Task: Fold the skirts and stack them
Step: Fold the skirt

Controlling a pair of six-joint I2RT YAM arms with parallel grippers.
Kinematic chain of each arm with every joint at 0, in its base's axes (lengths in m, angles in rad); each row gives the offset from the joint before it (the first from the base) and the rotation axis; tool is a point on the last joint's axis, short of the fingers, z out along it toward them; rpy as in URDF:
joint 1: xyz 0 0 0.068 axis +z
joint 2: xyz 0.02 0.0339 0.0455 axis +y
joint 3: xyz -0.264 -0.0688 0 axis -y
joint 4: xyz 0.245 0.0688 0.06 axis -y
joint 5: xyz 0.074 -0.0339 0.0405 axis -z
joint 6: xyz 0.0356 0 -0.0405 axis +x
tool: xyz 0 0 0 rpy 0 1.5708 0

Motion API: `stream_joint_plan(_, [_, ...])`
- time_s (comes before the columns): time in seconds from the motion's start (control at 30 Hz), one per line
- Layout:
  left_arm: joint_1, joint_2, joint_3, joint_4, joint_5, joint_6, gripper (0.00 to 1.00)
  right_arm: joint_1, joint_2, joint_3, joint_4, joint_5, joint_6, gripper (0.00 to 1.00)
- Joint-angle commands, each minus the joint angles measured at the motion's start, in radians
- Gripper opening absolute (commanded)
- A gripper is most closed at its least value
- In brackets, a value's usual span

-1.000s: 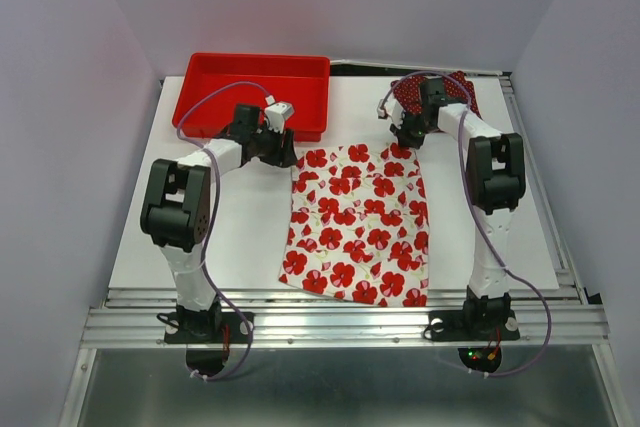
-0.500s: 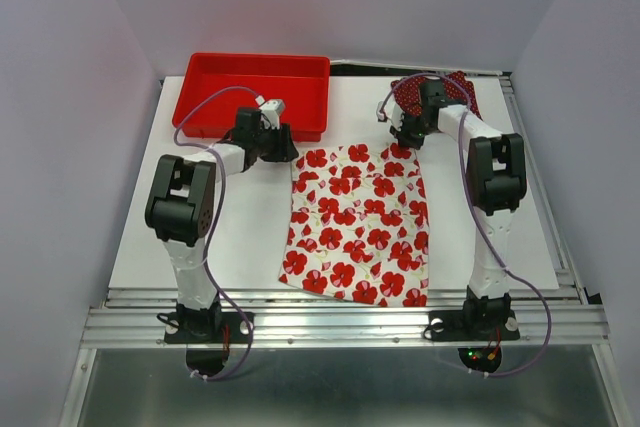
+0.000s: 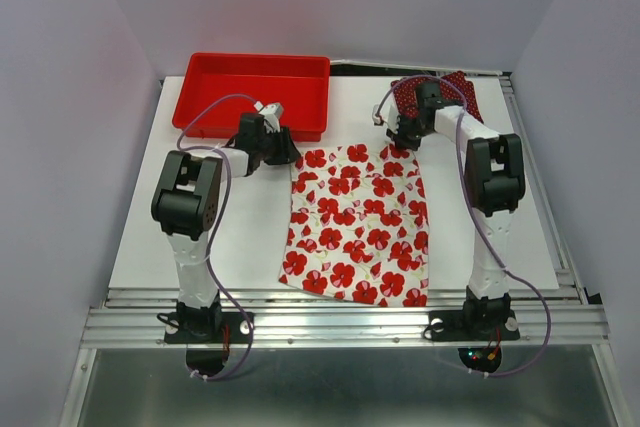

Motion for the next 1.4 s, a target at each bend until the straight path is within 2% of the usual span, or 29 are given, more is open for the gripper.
stream_joint_plan(0.0, [-0.006,0.029,0.004,0.023,-0.003,-0.036,0.51,0.021,-0.019,-0.018,-0.044,-0.007,-0.009,0.01])
stream_joint_plan(0.1, [-0.006,0.043,0.013,0.021,-0.006,-0.039,0.46,0.021,-0.016,-0.012,-0.047,0.000,-0.010,0.01])
stream_joint_plan(0.33, [-0.006,-0.032,-0.019,0.035,-0.011,0.001,0.15,0.021,-0.020,0.041,-0.055,0.014,0.043,0.01])
stream_joint_plan(0.37, [-0.004,-0.066,-0.020,0.034,-0.011,0.013,0.04,0.021,-0.023,0.061,-0.055,0.014,0.051,0.01])
stream_joint_plan(0.4, [-0.004,-0.085,-0.023,0.031,-0.019,0.040,0.00,0.021,-0.025,0.073,-0.055,0.016,0.062,0.01])
stream_joint_plan(0.73, [0.011,-0.318,-0.077,-0.070,-0.010,0.298,0.00,-0.007,-0.129,0.161,-0.075,0.017,0.085,0.01])
stream_joint_plan(0.8, [0.017,-0.336,-0.059,-0.106,-0.010,0.298,0.00,-0.007,-0.146,0.175,-0.091,0.025,0.077,0.01])
stream_joint_plan(0.87, [0.020,-0.356,-0.043,-0.129,0.036,0.433,0.00,-0.016,-0.160,0.186,-0.094,0.028,0.077,0.01])
stream_joint_plan(1.07, [0.020,-0.468,-0.094,-0.155,0.088,0.594,0.00,-0.016,-0.238,0.224,-0.225,-0.056,0.083,0.01])
stream_joint_plan(1.13, [0.022,-0.500,-0.123,-0.181,0.108,0.669,0.00,-0.016,-0.279,0.192,-0.281,-0.088,0.079,0.01])
stream_joint_plan(1.23, [0.022,-0.552,-0.175,-0.245,0.150,0.757,0.00,0.017,-0.388,0.034,-0.329,-0.118,0.062,0.01])
stream_joint_plan(1.37, [0.020,-0.625,-0.258,-0.371,0.223,0.878,0.00,0.082,-0.532,-0.250,-0.280,-0.115,0.096,0.01])
